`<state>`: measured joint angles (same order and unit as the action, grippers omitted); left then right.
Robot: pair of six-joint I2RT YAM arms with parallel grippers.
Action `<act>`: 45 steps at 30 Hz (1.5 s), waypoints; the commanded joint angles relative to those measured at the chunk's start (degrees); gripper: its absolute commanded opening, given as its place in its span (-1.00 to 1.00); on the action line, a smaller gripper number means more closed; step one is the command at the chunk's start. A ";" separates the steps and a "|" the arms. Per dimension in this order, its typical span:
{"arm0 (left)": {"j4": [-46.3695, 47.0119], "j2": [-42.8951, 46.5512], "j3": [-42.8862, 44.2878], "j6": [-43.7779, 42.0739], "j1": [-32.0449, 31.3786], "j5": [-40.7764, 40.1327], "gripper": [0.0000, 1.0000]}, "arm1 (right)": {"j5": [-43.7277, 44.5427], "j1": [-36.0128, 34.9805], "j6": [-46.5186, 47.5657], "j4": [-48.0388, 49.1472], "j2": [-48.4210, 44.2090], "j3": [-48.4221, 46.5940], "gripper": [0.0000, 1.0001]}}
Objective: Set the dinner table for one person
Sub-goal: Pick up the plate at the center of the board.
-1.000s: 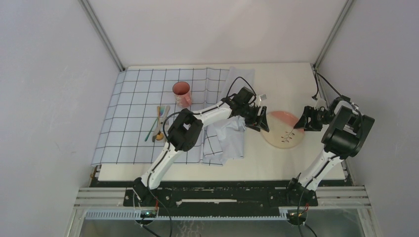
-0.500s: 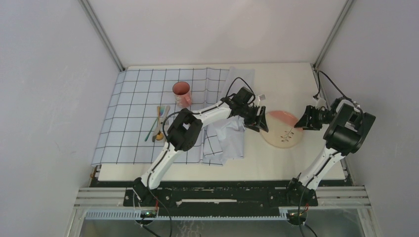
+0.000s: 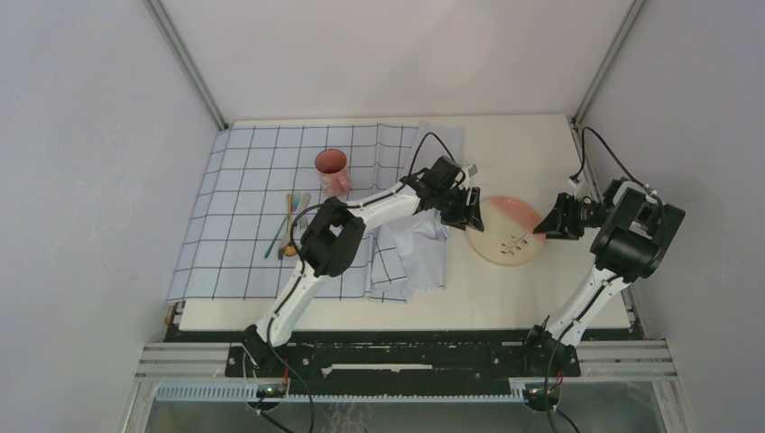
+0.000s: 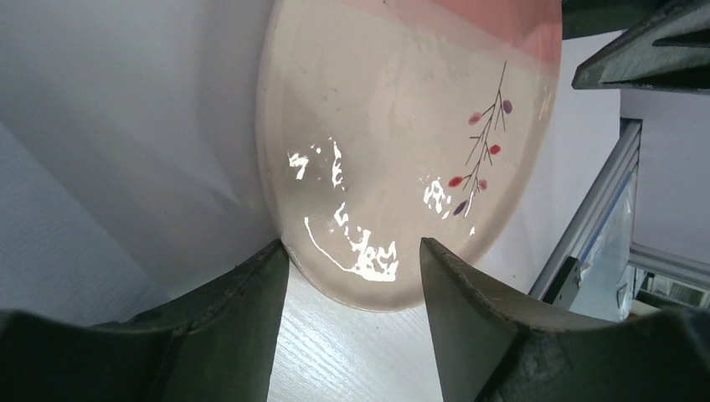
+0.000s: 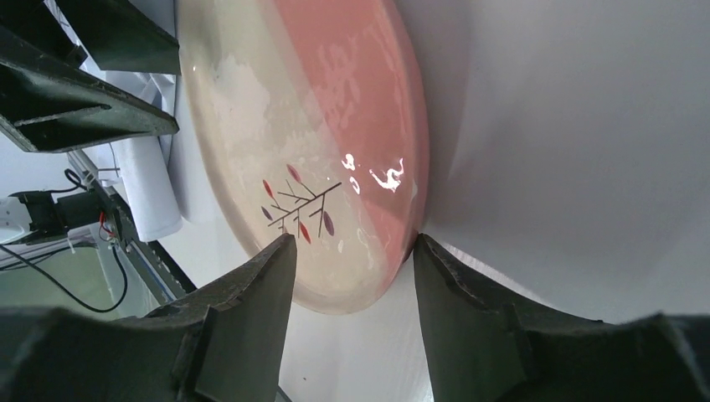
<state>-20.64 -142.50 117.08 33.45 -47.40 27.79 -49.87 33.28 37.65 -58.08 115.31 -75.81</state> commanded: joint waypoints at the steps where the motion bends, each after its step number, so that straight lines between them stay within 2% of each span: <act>1: 1.81 -0.14 0.90 -1.57 -1.48 -3.86 0.27 | -9.21 -1.73 0.29 -4.60 0.63 -0.18 0.21; 6: 2.27 -0.95 1.36 -0.75 -2.08 -2.18 0.26 | -11.57 -1.77 0.77 -5.33 1.44 -0.15 0.18; 13: 2.19 -0.44 1.72 -0.56 -2.59 0.08 0.26 | -12.77 -1.83 -1.77 -1.04 0.18 1.67 0.13; 23: 2.23 -0.49 1.49 0.26 -2.87 2.24 0.26 | -19.99 -3.43 2.35 -3.83 0.47 1.31 0.11; 26: 2.41 -0.45 1.82 0.41 -2.95 2.87 0.26 | -22.94 -3.32 7.04 -8.50 2.31 -0.27 0.11; 30: 2.37 -0.45 1.85 0.39 -2.96 3.01 0.26 | -27.61 -2.57 19.97 -22.27 7.54 -4.38 0.10; 32: 2.36 -0.41 1.69 0.22 -2.96 3.09 0.26 | -28.64 -2.22 25.02 -27.87 10.00 -6.67 0.01; 35: 2.36 -0.33 1.74 0.05 -3.01 3.19 0.26 | -28.97 -1.76 28.09 -30.46 11.33 -7.23 -0.02; 38: 2.38 -0.40 2.30 0.03 -3.03 3.56 0.26 | -28.34 -1.66 25.16 -26.68 10.51 -6.37 -0.06; 41: 2.36 -0.49 2.89 0.21 -3.05 3.76 0.27 | -26.82 -1.77 16.94 -19.22 8.62 -4.57 -0.18; 45: 2.02 -0.45 3.20 -0.16 -2.98 3.84 0.26 | -23.24 -2.60 7.23 -8.81 4.45 -0.95 -0.56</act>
<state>-20.38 -142.52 117.21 33.54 -48.86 28.75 -71.96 32.21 55.00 -75.48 126.45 -79.40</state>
